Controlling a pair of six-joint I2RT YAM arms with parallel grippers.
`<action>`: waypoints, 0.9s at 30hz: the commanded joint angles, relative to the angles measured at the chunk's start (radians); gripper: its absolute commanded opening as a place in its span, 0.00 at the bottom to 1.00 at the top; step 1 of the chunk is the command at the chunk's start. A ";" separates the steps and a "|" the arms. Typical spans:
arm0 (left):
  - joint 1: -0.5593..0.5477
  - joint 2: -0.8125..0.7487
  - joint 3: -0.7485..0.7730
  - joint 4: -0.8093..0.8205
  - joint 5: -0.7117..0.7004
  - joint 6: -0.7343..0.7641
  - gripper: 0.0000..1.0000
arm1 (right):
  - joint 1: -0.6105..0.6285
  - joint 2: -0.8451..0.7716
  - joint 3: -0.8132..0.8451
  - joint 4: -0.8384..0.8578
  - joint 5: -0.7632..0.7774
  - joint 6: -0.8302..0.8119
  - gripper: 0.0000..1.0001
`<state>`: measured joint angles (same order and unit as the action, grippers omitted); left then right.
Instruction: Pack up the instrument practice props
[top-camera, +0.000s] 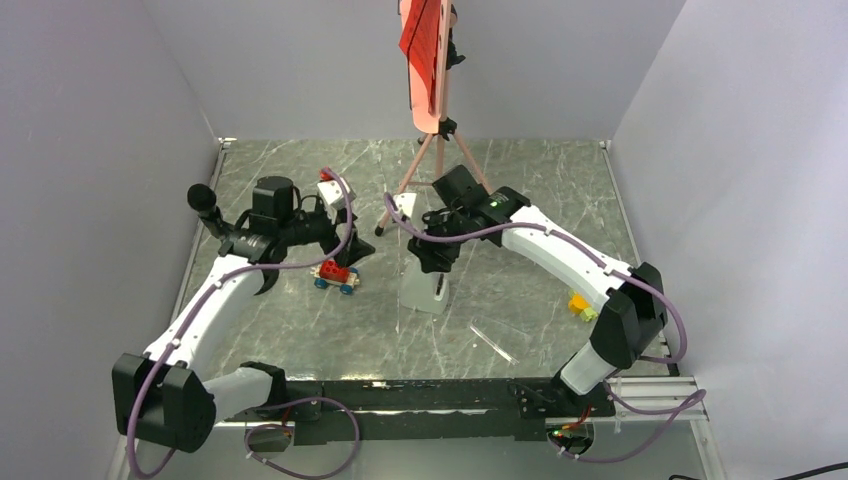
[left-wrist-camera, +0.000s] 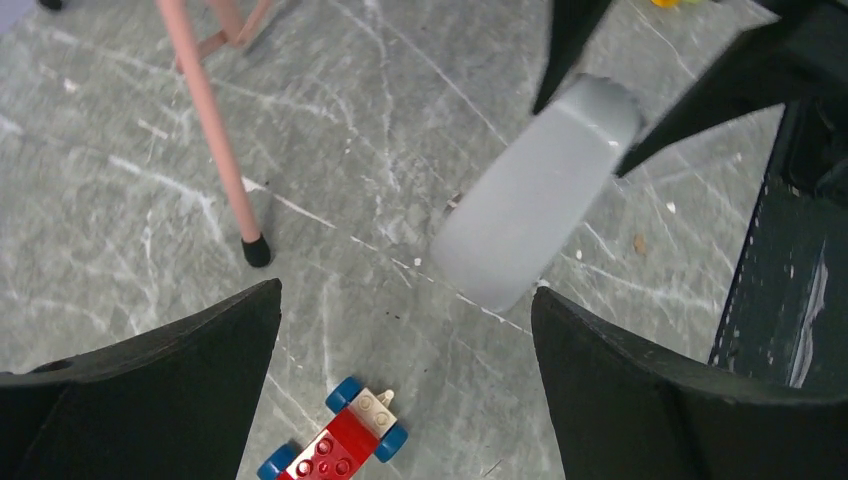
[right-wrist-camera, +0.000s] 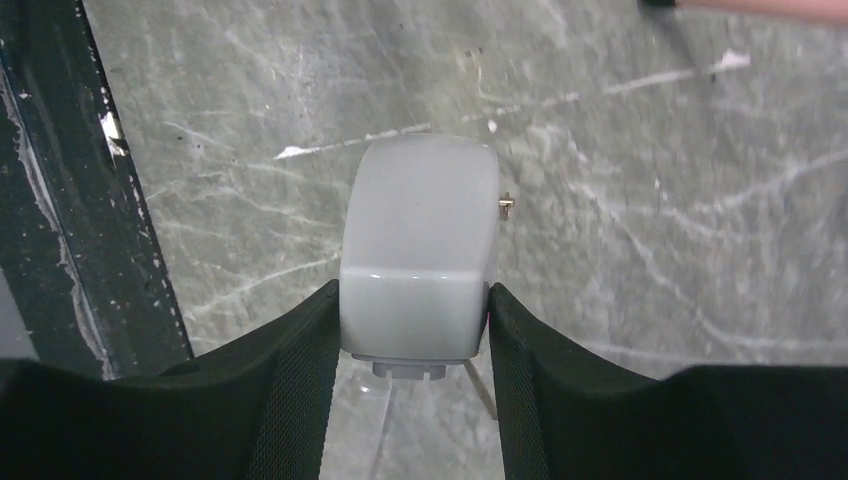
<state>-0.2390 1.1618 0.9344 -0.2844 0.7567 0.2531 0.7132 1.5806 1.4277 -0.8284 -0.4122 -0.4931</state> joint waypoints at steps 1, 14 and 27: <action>-0.021 -0.052 -0.022 -0.051 0.118 0.187 0.99 | 0.038 0.008 0.070 0.133 -0.055 -0.097 0.16; -0.172 0.084 0.088 -0.096 0.132 0.319 0.99 | -0.121 -0.228 0.015 0.072 -0.231 -0.156 0.95; -0.325 0.285 0.257 -0.156 0.060 0.379 0.99 | -0.321 -0.518 -0.549 0.362 -0.507 -0.076 0.73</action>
<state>-0.5587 1.4189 1.1057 -0.3893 0.8249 0.5552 0.3916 1.0901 0.9710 -0.6609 -0.8135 -0.6086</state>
